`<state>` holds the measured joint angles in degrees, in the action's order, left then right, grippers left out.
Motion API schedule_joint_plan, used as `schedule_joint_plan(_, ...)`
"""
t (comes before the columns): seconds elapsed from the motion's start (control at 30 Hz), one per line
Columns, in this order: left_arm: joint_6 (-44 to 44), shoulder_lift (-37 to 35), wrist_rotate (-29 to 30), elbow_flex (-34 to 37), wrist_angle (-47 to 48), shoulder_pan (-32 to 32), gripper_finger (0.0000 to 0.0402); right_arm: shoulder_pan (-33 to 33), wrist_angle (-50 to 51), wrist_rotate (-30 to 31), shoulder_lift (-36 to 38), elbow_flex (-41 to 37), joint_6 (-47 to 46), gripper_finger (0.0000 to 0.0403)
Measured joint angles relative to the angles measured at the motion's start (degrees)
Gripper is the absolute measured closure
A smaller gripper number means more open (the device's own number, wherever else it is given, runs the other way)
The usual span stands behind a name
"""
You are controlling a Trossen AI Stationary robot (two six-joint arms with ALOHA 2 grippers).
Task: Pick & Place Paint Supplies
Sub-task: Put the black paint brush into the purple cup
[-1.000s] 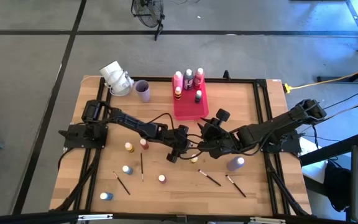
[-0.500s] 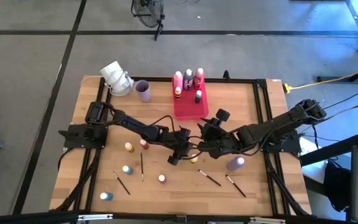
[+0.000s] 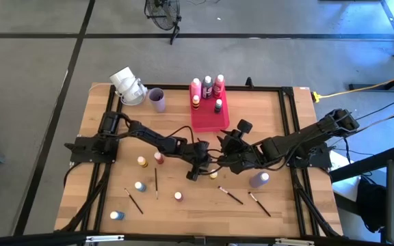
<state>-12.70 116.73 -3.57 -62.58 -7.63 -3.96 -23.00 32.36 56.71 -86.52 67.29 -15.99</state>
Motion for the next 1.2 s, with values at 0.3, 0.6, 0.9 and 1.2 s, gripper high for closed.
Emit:
schedule_joint_plan(0.3, 0.34, -0.04, -0.10, -0.01, 2.11, 0.28, 0.0162, -0.02, -0.02, -0.26, 0.00, 0.00, -0.01, 0.0275)
schedule_joint_plan(0.6, 1.66, 0.07, -0.54, 0.12, 2.13, 0.70, 0.0177, -0.02, -0.02, -0.42, 0.00, 0.00, 0.00, 0.0275)
schedule_joint_plan(0.9, 1.44, 0.07, -1.41, 0.28, 2.10, 1.33, 0.0234, -0.02, -0.04, -0.42, 0.00, 0.00, 0.00, 0.0275)
schedule_joint_plan(1.2, 0.76, 0.07, -0.88, 0.28, 2.55, 1.39, 0.0271, -0.02, -0.04, -0.42, 0.00, 0.00, -0.02, 0.0275)
